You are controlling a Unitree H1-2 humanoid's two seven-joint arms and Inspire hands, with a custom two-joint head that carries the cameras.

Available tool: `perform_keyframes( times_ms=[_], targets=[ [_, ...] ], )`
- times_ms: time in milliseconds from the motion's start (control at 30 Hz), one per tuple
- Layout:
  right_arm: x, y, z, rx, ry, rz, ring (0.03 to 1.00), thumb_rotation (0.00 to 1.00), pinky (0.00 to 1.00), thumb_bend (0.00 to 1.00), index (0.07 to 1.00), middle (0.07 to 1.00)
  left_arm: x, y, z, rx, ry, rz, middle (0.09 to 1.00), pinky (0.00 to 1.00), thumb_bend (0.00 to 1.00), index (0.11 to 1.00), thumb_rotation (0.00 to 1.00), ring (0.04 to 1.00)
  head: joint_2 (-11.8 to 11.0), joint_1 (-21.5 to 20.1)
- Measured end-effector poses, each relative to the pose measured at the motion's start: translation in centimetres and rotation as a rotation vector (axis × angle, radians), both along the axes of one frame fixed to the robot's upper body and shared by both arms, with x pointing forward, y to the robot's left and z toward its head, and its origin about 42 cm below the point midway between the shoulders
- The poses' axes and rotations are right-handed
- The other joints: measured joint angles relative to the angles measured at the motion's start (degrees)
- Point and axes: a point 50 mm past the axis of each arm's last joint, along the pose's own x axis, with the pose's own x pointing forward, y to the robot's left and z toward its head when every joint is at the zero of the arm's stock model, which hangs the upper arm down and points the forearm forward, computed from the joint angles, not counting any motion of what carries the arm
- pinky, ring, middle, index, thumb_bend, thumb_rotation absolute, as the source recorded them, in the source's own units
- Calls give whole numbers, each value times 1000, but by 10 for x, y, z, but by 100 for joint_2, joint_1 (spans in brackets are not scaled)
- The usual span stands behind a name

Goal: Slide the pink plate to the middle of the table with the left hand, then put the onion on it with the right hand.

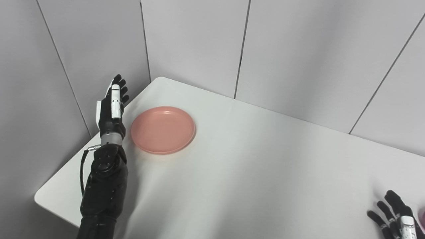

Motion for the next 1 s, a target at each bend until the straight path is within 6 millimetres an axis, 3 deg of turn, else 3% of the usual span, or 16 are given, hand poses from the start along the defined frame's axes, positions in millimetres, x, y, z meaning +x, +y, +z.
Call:
perform_keyframes(
  times_ms=[233, 533, 1000],
  targets=[
    [0, 0, 0, -4, 0, 1, 891, 800, 792, 810, 851, 911, 5, -2, -16, 21, 44, 5, 906, 905, 385, 869, 1000, 910, 9, 9],
    [0, 0, 0, -6, -1, 3, 900, 789, 791, 858, 856, 919, 11, -1, -16, 41, 48, 10, 913, 934, 401, 878, 1000, 924, 9, 9],
    [0, -1, 1, -7, -1, 3, 910, 802, 813, 842, 861, 925, 15, -1, -21, 25, 63, 9, 914, 923, 397, 879, 1000, 921, 18, 0]
  ],
)
